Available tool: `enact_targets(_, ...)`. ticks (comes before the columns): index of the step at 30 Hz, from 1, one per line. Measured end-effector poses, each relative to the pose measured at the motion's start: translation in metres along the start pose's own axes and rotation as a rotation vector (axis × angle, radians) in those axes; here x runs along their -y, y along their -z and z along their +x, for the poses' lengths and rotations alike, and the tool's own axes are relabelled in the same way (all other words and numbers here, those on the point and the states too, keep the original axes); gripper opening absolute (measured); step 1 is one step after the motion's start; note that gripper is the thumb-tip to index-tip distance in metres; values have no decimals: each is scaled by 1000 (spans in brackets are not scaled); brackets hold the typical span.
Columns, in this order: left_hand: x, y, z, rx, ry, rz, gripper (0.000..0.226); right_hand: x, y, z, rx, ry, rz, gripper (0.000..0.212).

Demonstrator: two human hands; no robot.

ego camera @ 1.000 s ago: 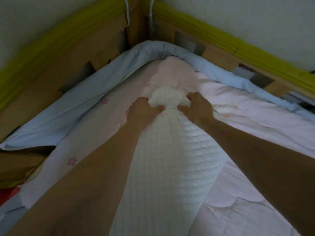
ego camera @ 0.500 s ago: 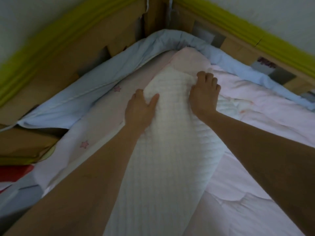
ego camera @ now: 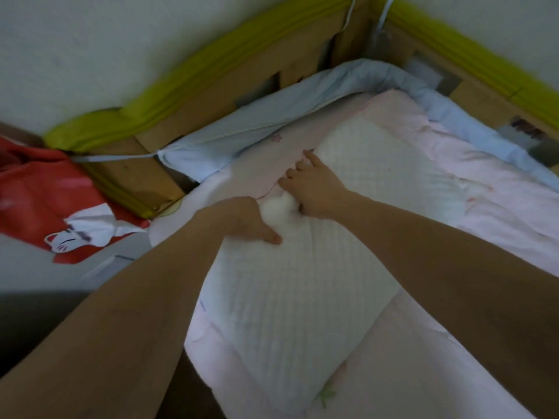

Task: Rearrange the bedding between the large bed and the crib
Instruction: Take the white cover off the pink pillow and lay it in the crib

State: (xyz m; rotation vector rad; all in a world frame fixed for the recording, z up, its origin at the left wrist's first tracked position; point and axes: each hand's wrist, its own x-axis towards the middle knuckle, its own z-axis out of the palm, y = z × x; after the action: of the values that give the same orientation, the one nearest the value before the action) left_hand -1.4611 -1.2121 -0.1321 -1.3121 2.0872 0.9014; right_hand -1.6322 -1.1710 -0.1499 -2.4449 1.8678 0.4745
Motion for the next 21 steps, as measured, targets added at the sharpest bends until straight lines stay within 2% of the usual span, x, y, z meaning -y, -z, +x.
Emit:
enact_targets(2, 9, 0, -6, -118, -9, -130, 90, 4, -10, -2, -188, -170, 56, 40)
enact_targets(4, 30, -10, -16, -111, 61, -183, 108, 11, -28, -12, -372, -328, 233, 35)
enact_targets(6, 49, -23, -29, -8, 124, -68, 122, 25, -47, -25, -381, -360, 369, 46)
enact_targets(7, 57, -29, -34, -18, 131, -15, 118, 36, -55, -34, -352, -366, 408, 53)
enact_targets(10, 59, -35, -37, -290, 80, -26, 88, 72, -68, -63, -247, -390, 480, 65)
enact_targets(11, 56, -37, -38, -343, 95, -17, 84, 85, -69, -74, -208, -330, 476, 68)
enact_targets(13, 50, -50, -38, -424, 127, 150, 82, 104, -69, -95, -145, -38, 428, 72)
enact_targets(15, 37, -66, -37, -553, 23, 312, 78, 107, -68, -113, -110, 266, 357, 70)
enact_targets(16, 28, -72, -37, -599, -69, 322, 75, 102, -70, -120, -128, 293, 337, 68)
enact_targets(17, 17, -77, -35, -625, -161, 322, 76, 96, -76, -127, -163, 184, 339, 65)
enact_targets(18, 9, -81, -32, -607, -234, 320, 78, 88, -84, -134, -193, -33, 371, 63)
enact_targets(20, -8, -91, -25, -476, -322, 386, 83, 63, -99, -159, -208, -527, 449, 61)
enact_targets(21, -14, -97, -23, -409, -320, 445, 85, 51, -106, -172, -186, -667, 452, 62)
